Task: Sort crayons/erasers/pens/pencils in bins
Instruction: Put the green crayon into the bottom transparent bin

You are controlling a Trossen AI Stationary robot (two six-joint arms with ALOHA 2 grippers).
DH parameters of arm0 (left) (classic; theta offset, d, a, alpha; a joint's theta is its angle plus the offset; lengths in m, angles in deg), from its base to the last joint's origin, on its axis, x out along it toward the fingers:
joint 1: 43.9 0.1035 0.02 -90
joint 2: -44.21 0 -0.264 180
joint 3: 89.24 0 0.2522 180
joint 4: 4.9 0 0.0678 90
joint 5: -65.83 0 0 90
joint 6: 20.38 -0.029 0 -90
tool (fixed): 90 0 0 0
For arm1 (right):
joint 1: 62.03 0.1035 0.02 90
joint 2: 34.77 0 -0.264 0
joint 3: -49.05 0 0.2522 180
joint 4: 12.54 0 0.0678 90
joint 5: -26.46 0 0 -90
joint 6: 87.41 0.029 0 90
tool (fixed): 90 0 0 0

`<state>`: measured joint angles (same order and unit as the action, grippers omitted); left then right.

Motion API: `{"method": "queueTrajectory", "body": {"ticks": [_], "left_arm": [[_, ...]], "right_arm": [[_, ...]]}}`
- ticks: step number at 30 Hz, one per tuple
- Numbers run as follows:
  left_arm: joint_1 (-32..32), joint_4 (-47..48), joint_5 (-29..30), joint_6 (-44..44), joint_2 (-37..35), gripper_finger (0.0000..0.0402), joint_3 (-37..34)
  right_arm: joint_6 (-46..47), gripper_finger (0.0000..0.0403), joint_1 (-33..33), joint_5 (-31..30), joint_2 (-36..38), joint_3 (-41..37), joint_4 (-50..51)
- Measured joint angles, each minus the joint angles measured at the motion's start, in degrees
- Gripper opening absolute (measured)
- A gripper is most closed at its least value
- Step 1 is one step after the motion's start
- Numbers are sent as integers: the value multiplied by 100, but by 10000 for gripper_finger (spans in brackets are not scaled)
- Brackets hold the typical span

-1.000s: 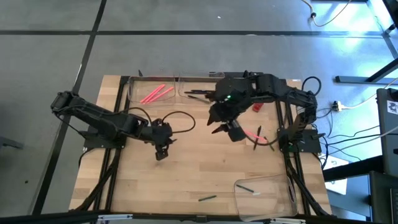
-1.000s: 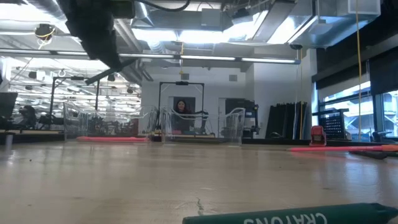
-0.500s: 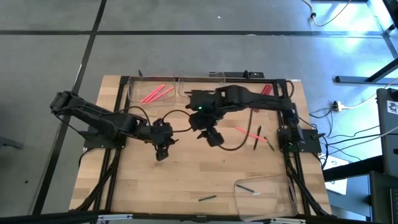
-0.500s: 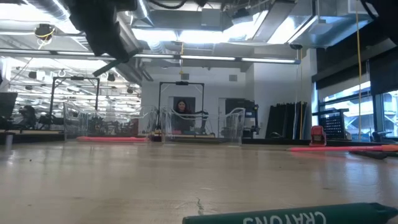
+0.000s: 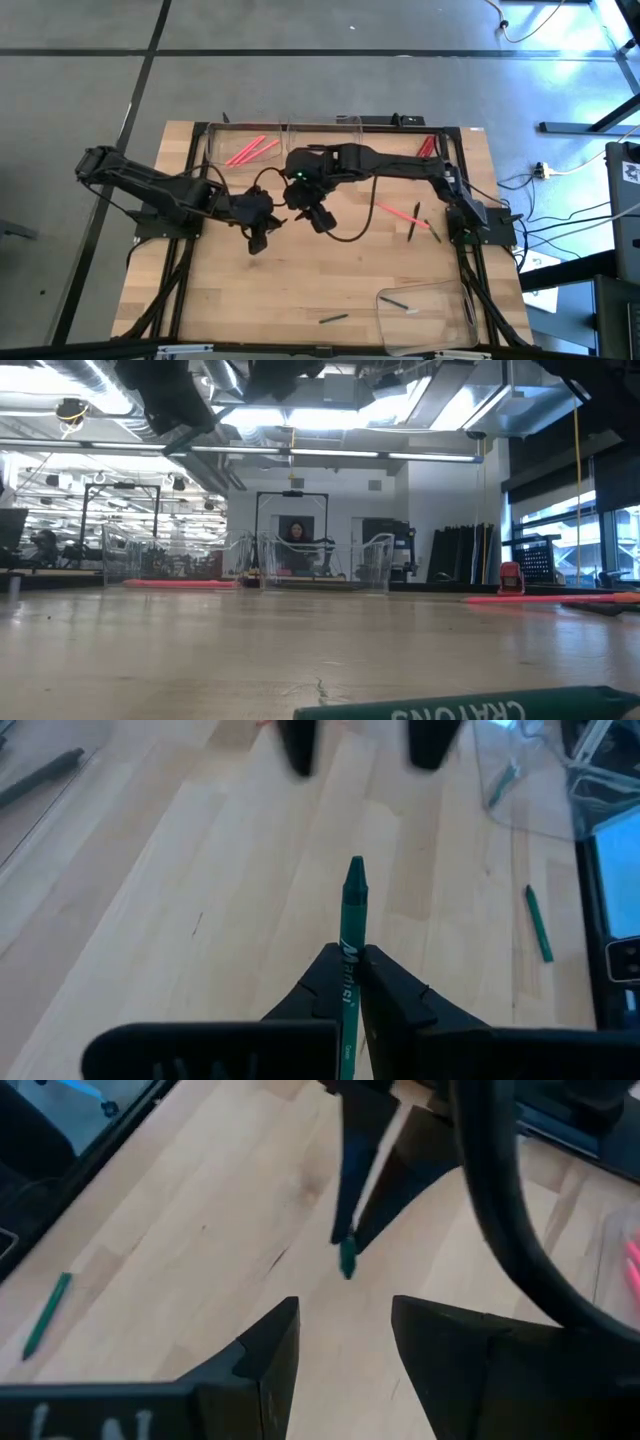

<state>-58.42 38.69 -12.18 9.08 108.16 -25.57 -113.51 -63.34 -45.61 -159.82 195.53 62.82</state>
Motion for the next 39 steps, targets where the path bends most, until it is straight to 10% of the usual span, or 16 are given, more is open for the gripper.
{"method": "queueTrajectory", "body": {"ticks": [39], "left_arm": [[118,41,113,-17,-69,11,2]], "right_arm": [[-845,165,119,-286,-357,-4,-498]]}}
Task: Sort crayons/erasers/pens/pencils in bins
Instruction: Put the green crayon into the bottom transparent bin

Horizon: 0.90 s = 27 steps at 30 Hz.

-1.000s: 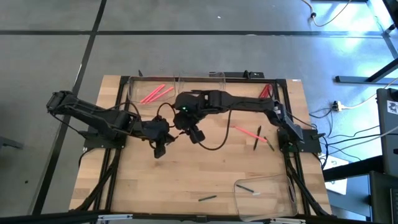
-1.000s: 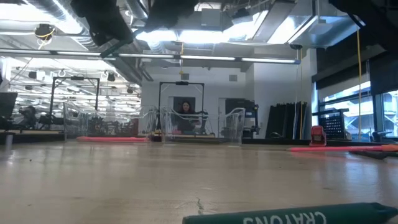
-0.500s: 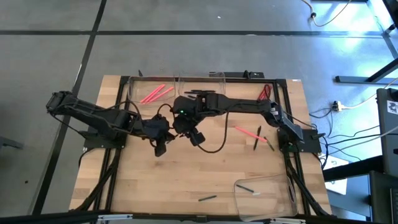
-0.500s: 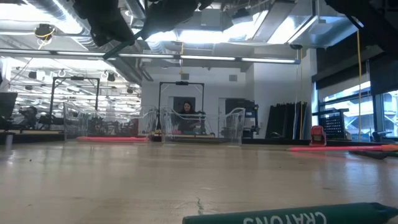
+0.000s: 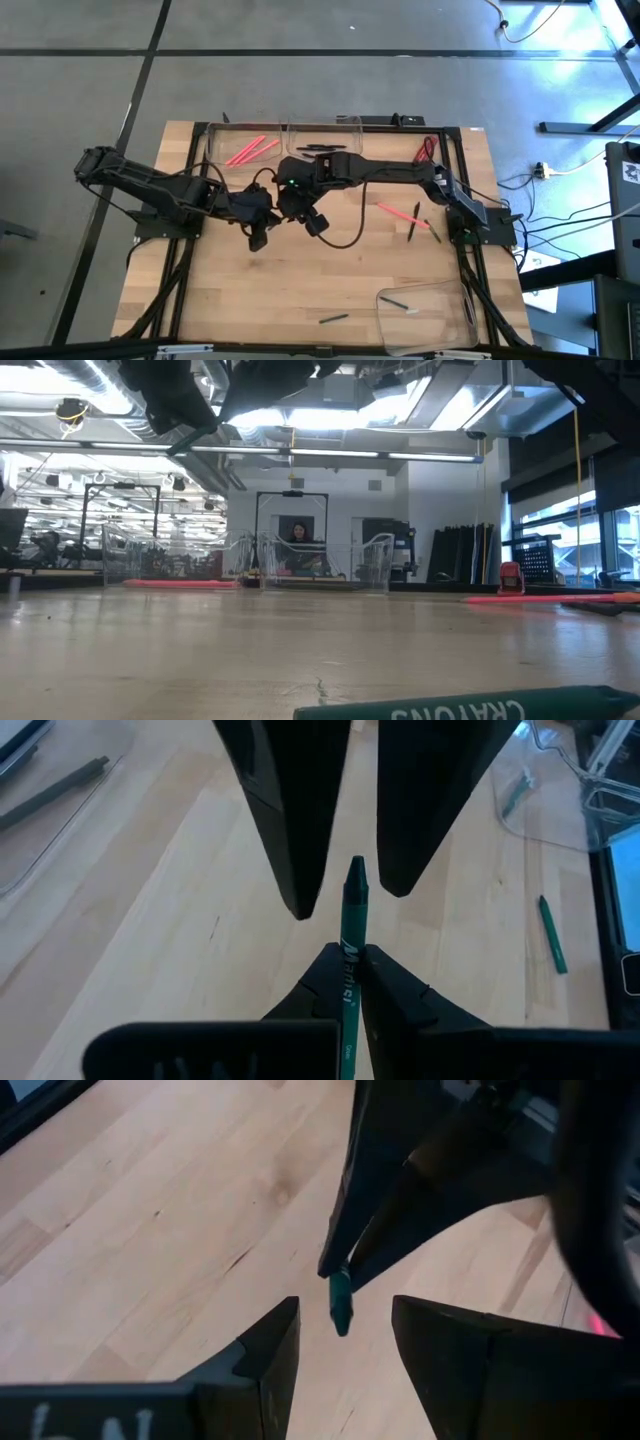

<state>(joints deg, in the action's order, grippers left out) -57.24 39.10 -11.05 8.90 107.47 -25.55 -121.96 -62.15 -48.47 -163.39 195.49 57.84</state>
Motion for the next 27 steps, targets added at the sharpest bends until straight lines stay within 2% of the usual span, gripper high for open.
{"method": "queueTrajectory", "body": {"ticks": [6,18,27], "left_arm": [[0,0,37,2,0,11,0],[37,-46,191,4,0,11,0],[37,-192,210,7,-33,11,0]], "right_arm": [[-97,159,0,-1,-2,0,-25],[-152,90,0,-2,-2,2,-30],[-156,75,0,0,-2,4,-28]]}}
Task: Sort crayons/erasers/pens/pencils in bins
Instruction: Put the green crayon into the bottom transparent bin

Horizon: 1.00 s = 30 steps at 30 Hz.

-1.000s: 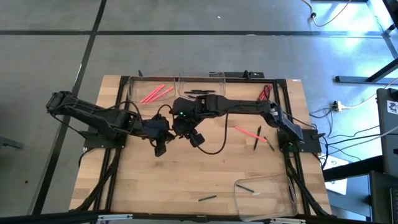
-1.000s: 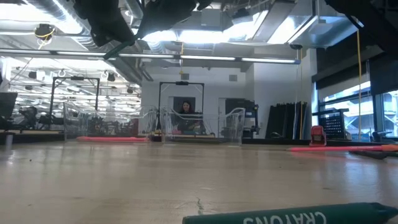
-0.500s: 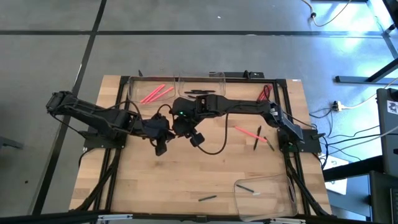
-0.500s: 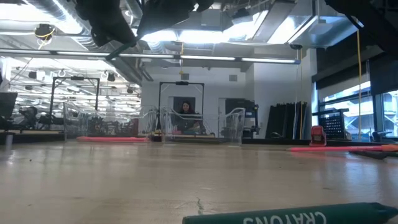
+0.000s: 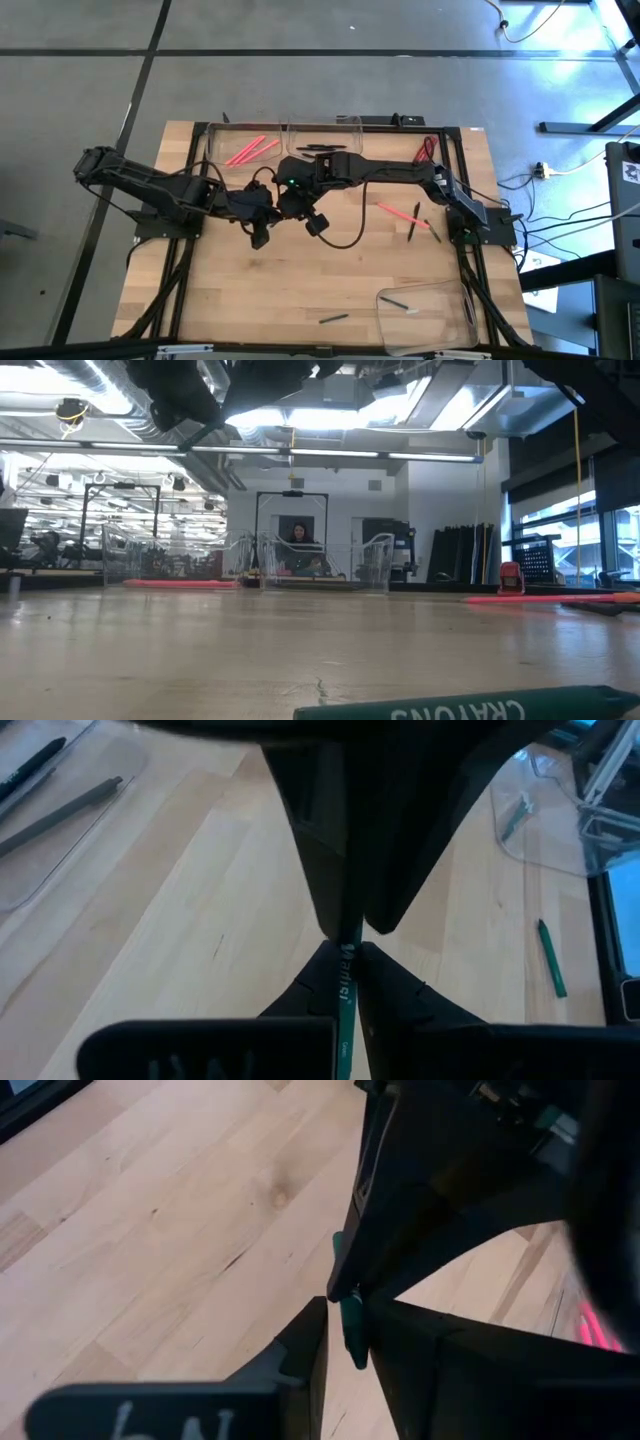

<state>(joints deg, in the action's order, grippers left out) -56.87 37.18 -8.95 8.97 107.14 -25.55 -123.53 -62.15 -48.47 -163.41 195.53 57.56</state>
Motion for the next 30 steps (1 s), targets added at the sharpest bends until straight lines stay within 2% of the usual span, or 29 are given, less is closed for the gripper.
{"method": "queueTrajectory", "body": {"ticks": [7,16,23,30], "left_arm": [[0,-4,20,0,-98,11,0],[-2,-11,16,0,-98,11,0],[0,-22,-76,-4,-105,12,0],[0,-35,-72,44,-104,53,0]], "right_arm": [[0,72,-3,-11,0,7,-3],[4,32,-4,-20,0,7,-9],[7,46,1,0,0,7,-42],[7,33,0,2,0,7,-61]]}}
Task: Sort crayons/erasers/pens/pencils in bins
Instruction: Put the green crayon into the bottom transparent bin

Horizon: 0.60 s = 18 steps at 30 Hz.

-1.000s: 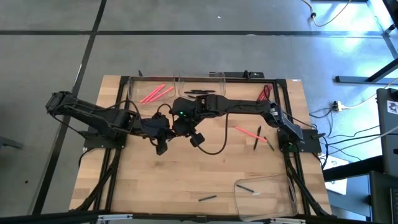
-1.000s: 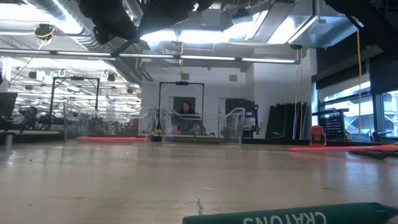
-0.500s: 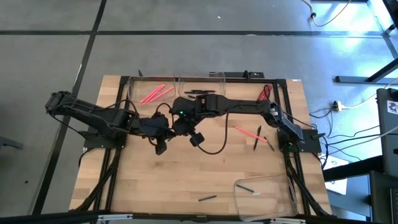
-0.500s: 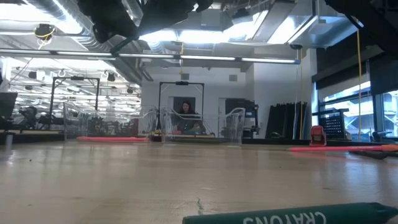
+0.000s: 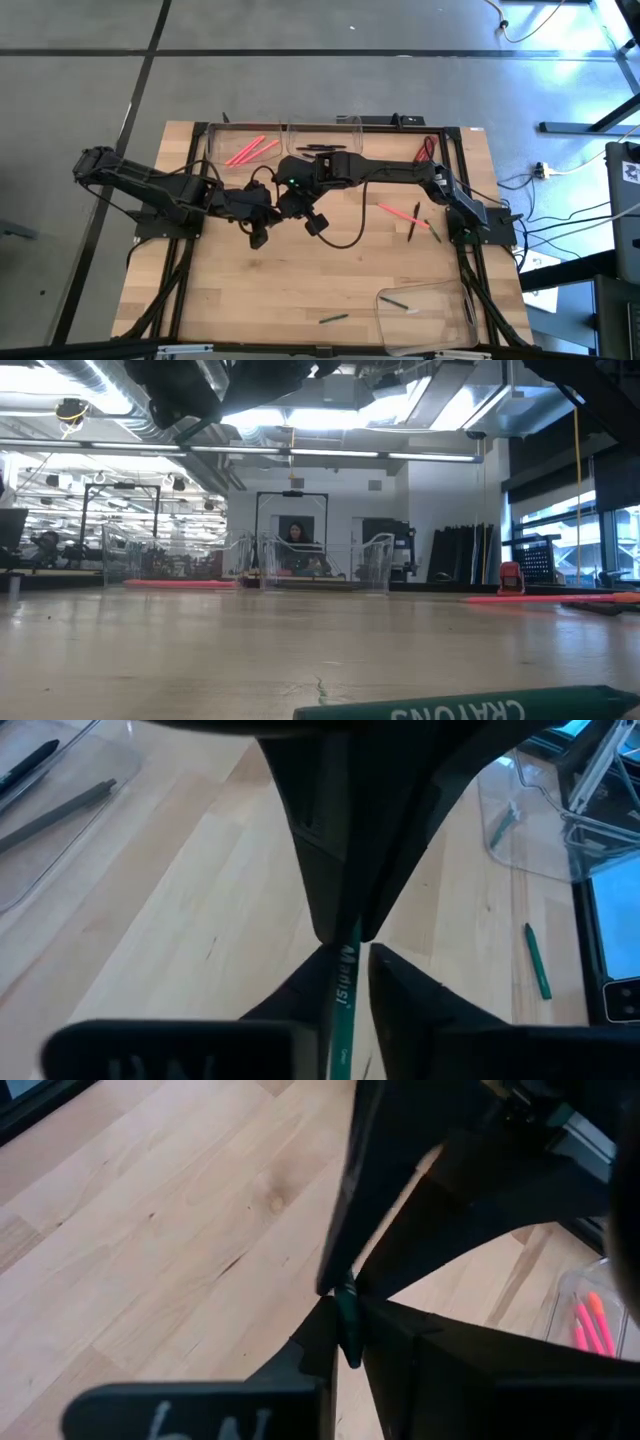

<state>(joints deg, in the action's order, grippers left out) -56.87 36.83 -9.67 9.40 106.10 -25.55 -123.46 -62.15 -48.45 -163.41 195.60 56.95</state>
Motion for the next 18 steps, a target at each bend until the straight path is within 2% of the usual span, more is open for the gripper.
{"method": "queueTrajectory", "body": {"ticks": [7,12,18], "left_arm": [[21,267,21,398,30,110,2],[22,1179,-128,461,-5,115,4],[22,1779,-156,694,-5,113,4]], "right_arm": [[37,44,0,-7,-7,-7,4],[128,37,-4,-91,-9,-9,206],[528,40,0,-101,110,129,830]]}}
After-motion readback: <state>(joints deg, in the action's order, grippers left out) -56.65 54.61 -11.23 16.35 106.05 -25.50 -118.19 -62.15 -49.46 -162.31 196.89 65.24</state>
